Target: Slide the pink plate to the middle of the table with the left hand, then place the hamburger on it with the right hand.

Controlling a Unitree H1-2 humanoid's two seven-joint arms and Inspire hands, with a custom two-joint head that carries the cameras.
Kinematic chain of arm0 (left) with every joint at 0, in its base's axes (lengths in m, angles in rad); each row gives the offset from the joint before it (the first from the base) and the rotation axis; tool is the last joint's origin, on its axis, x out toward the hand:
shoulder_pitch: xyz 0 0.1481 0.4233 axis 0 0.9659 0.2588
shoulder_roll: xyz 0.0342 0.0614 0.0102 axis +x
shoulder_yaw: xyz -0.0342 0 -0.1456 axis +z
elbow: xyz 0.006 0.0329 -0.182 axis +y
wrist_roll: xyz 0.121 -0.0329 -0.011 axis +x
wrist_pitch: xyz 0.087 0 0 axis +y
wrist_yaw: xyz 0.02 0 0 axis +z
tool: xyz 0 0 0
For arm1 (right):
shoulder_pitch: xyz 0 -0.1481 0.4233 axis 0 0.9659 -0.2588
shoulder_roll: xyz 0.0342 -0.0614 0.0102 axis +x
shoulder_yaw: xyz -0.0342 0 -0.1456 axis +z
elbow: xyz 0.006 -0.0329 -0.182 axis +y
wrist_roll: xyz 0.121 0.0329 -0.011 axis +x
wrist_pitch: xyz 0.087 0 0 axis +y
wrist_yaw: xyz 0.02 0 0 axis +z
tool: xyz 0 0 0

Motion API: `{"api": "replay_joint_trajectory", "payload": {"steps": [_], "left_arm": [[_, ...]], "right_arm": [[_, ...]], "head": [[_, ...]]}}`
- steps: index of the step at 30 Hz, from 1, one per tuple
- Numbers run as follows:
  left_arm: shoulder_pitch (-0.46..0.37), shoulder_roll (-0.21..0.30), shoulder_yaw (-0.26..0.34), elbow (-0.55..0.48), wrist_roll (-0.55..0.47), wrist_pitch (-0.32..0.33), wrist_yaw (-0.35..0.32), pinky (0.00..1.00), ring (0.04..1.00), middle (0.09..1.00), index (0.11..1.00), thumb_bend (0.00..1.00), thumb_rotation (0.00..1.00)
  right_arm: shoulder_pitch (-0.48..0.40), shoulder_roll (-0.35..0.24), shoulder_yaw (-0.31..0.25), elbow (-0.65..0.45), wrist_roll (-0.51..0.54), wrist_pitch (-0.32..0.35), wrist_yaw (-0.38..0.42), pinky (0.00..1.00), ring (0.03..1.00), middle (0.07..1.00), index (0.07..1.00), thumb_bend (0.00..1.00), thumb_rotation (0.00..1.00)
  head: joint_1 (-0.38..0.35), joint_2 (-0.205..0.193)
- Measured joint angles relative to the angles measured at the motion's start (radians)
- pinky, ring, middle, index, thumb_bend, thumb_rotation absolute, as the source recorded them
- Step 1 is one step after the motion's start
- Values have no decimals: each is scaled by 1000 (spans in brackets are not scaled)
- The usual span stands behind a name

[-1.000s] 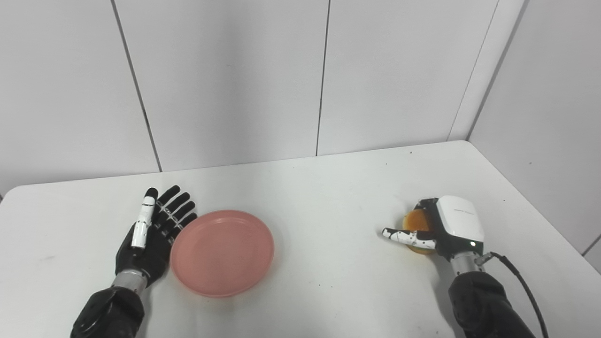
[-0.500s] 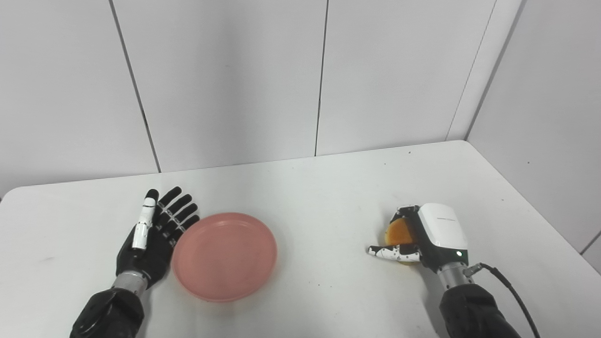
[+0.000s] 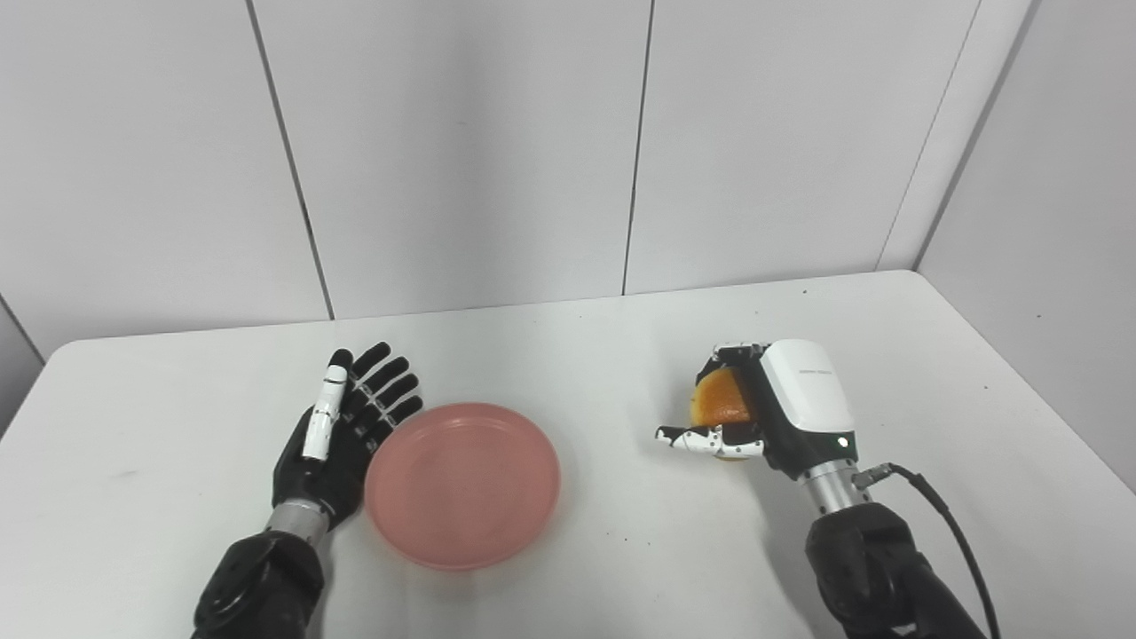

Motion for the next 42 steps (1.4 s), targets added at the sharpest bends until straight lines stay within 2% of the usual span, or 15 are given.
{"api": "replay_joint_trajectory", "payload": {"steps": [4, 6, 8, 10, 12, 13, 15, 18, 22, 27, 29, 32, 35, 42], "left_arm": [[-5, -18, -8, 15, 8, -22, 1, 720, 746, 755, 761, 656, 672], [-20, -28, -9, 49, 15, -50, 1, 698, 725, 734, 716, 680, 654], [-41, -36, -10, 97, 19, -87, 0, 689, 717, 719, 702, 689, 644], [-57, -43, -10, 131, 21, -116, -1, 687, 702, 704, 689, 695, 626], [-74, -49, -13, 167, 24, -142, -3, 686, 706, 717, 705, 681, 635], [-78, -52, -15, 173, 29, -146, -3, 679, 708, 720, 710, 682, 636], [-82, -58, -16, 188, 41, -167, -3, 671, 705, 716, 703, 692, 634], [-90, -76, -13, 222, 41, -208, -3, 672, 695, 693, 674, 715, 623], [-102, -85, -12, 245, 40, -224, -4, 666, 689, 698, 693, 708, 617], [-101, -93, 2, 253, 38, -239, -12, 665, 681, 694, 681, 700, 606], [-97, -96, 3, 244, 39, -239, -12, 667, 684, 701, 699, 688, 608], [-88, -96, 5, 231, 39, -239, -12, 680, 696, 713, 706, 681, 612], [-83, -97, 1, 227, 40, -239, -12, 672, 702, 715, 697, 704, 625], [-81, -97, 1, 219, 43, -237, -11, 682, 694, 697, 663, 700, 619]], "right_arm": [[-17, 5, 8, -64, 10, 0, 71, 127, 181, 270, 390, 449, 368], [-37, 11, 9, -68, 20, 0, 96, 126, 177, 264, 359, 475, 281], [-56, 24, 12, -67, 32, -5, 99, 123, 174, 261, 347, 477, 264], [-71, 40, 20, -63, 46, -28, 99, 116, 165, 249, 314, 470, 267], [-82, 54, 35, -57, 49, -39, 102, 106, 155, 237, 295, 464, 319], [-85, 63, 39, -56, 48, -40, 105, 104, 153, 233, 295, 464, 325], [-92, 86, 55, -54, 41, -40, 111, 97, 148, 229, 295, 462, 309], [-103, 139, 84, -57, 27, -38, 138, 94, 145, 227, 288, 476, 203], [-124, 196, 117, -55, 5, -36, 163, 109, 160, 242, 302, 484, 173], [-162, 219, 138, 59, -19, -42, 138, 119, 171, 253, 308, 476, 250], [-162, 223, 152, 94, -28, -42, 137, 119, 170, 251, 300, 468, 272], [-170, 238, 166, 141, -34, -51, 123, 119, 171, 252, 303, 465, 327], [-183, 248, 176, 220, -34, -67, 96, 110, 160, 231, 272, 483, 284], [-202, 246, 203, 328, -39, -77, 51, 108, 156, 227, 266, 498, 294]], "head": [[78, -3], [106, -12], [129, -12], [156, -3], [179, 1], [196, -6], [206, -11], [219, -2], [224, -3], [222, -3], [216, 17], [218, 23], [222, 34], [222, 37]]}}
